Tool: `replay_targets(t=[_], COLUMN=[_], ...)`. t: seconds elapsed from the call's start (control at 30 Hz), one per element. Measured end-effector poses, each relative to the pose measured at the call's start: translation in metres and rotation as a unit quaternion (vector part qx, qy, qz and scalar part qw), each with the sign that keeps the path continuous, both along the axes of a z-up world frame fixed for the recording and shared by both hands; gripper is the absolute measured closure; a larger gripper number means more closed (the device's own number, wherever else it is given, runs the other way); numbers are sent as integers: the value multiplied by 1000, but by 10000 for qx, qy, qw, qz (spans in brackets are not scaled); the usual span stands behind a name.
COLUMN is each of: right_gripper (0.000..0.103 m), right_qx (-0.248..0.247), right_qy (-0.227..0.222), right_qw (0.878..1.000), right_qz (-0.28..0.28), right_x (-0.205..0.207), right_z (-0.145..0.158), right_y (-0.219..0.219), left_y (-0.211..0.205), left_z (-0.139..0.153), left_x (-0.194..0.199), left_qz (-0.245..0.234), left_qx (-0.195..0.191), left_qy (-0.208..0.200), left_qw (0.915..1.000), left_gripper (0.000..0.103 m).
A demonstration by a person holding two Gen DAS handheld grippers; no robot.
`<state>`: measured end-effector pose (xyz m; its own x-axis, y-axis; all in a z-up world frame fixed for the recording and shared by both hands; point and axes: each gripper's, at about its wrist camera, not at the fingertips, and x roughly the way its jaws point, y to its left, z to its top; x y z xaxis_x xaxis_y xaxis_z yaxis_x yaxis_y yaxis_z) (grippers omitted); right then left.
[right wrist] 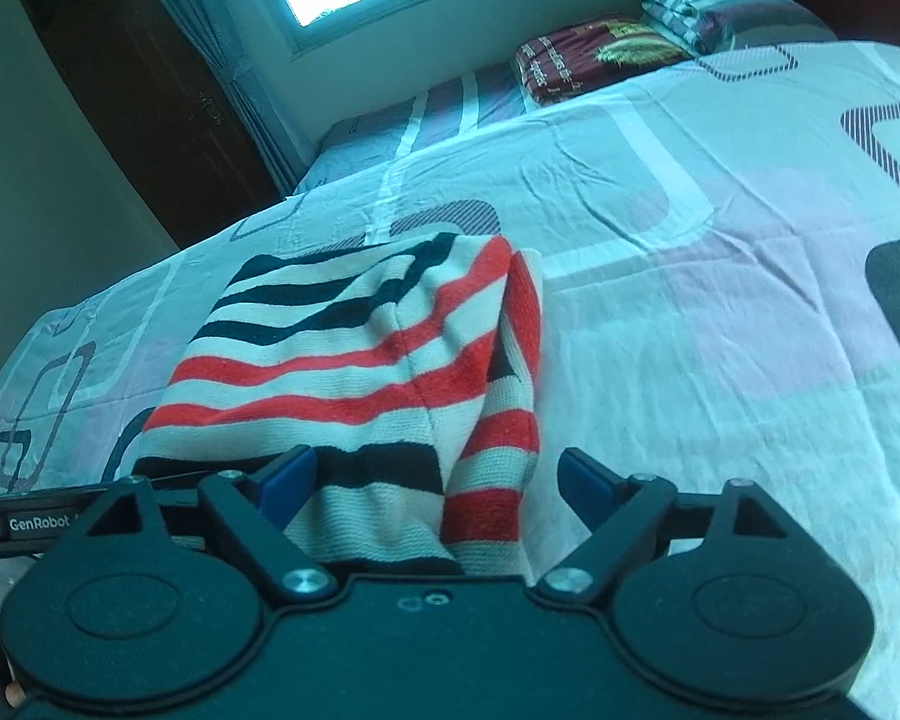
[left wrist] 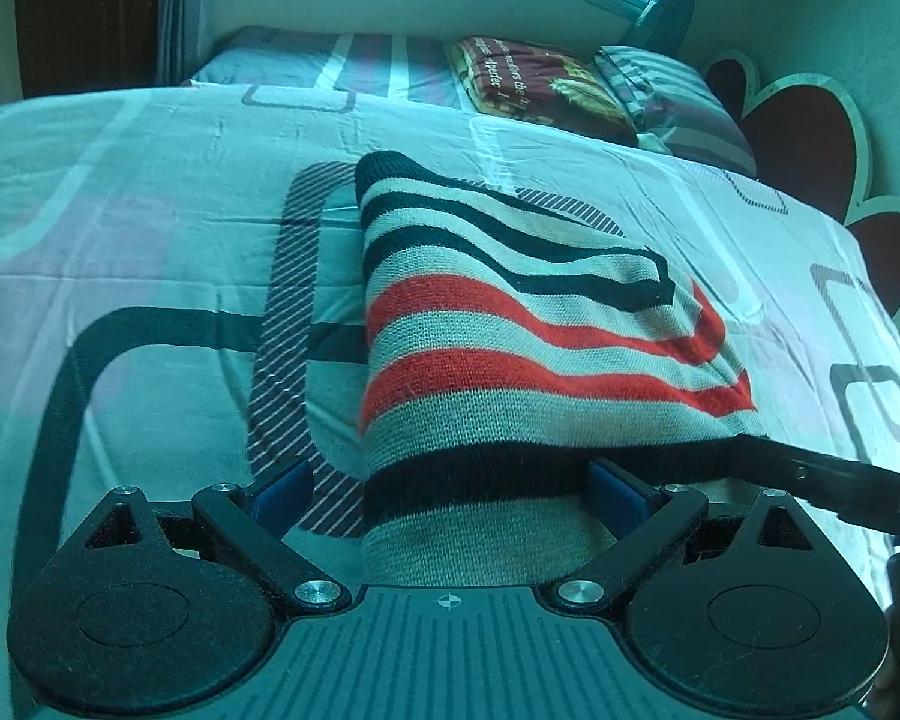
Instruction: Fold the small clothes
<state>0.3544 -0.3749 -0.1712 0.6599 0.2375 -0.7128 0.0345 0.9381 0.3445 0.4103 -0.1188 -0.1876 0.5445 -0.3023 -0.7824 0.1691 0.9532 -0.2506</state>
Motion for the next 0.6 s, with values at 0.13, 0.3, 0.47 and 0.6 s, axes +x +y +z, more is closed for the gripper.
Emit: replay_targets(t=[0.13,0.3,0.47,0.6], right_gripper=[16,16,20,54], right_qx=[417,689,766,1044], right_qy=[201,193,95,-65], right_qw=[9989,9970,9961,9941], right_qz=[64,298,421,277], right_x=[11,24,31,22], right_z=[-13,-24,-26,-21], right_y=[-5,-2,3,-3], left_y=[2,2,-7,-5], left_z=[-7,-18,-20,-8], left_x=[9,18,19,9], left_qz=[-52,-138,-165,-169], left_qx=[-273,-621,-816,-750], left_qy=[137,319,287,29], left_qw=[9995,9975,9961,9970], left_gripper=[7,7,22,43])
